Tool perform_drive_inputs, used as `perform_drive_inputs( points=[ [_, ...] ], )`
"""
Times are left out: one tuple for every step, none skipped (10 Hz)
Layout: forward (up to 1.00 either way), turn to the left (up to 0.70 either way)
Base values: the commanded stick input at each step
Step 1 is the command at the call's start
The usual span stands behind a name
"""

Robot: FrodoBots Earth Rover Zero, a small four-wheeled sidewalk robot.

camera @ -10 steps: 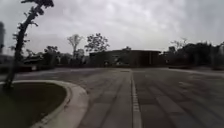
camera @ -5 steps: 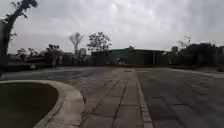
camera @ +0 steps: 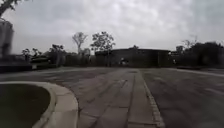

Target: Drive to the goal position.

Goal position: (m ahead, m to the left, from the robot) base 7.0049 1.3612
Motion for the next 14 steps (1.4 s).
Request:
perform_drive_inputs(
  points=[
    [1.0, 0.07],
    [1.0, 0.07],
    [1.0, 0.07],
    [1.0, 0.07],
    [1.0, 0.07],
    [1.0, 0.07],
    [1.0, 0.07],
    [1.0, 0.07],
    [1.0, 0.07],
    [1.0, 0.07],
    [1.0, 0.07],
    [1.0, 0.07],
    [1.0, 0.07],
    [1.0, 0.07]
  ],
)
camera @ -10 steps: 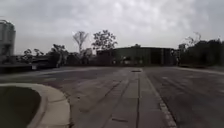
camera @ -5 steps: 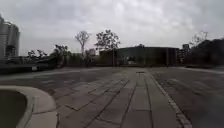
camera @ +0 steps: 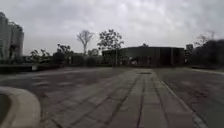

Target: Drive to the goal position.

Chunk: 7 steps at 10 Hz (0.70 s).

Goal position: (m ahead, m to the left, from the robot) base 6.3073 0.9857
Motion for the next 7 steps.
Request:
perform_drive_inputs(
  points=[
    [1.0, 0.07],
    [1.0, 0.07],
    [1.0, 0.07],
    [1.0, 0.07],
    [1.0, 0.07],
    [1.0, 0.07],
    [1.0, 0.07]
  ],
)
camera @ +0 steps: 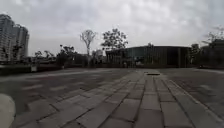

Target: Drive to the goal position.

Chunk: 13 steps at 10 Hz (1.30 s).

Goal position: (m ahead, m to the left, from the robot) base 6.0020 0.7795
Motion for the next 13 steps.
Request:
perform_drive_inputs(
  points=[
    [1.0, 0.07],
    [1.0, 0.07],
    [1.0, 0.07],
    [1.0, 0.07],
    [1.0, 0.07],
    [1.0, 0.07],
    [1.0, 0.07],
    [1.0, -0.06],
    [1.0, -0.33],
    [1.0, -0.26],
    [1.0, 0.01],
    [1.0, -0.01],
    [1.0, -0.33]
  ],
)
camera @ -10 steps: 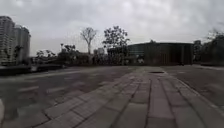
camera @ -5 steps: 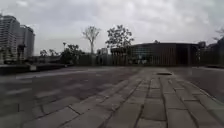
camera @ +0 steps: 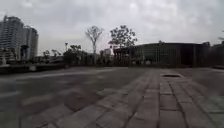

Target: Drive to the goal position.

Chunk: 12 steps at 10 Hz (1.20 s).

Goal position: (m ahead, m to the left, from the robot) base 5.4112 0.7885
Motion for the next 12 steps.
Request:
perform_drive_inputs(
  points=[
    [1.0, -0.3],
    [1.0, 0.07],
    [1.0, 0.07],
    [1.0, 0.07],
    [1.0, 0.07],
    [1.0, 0.07],
    [1.0, 0.07],
    [1.0, 0.07],
    [1.0, 0.07],
    [1.0, 0.07],
    [1.0, 0.07],
    [1.0, 0.07]
  ],
)
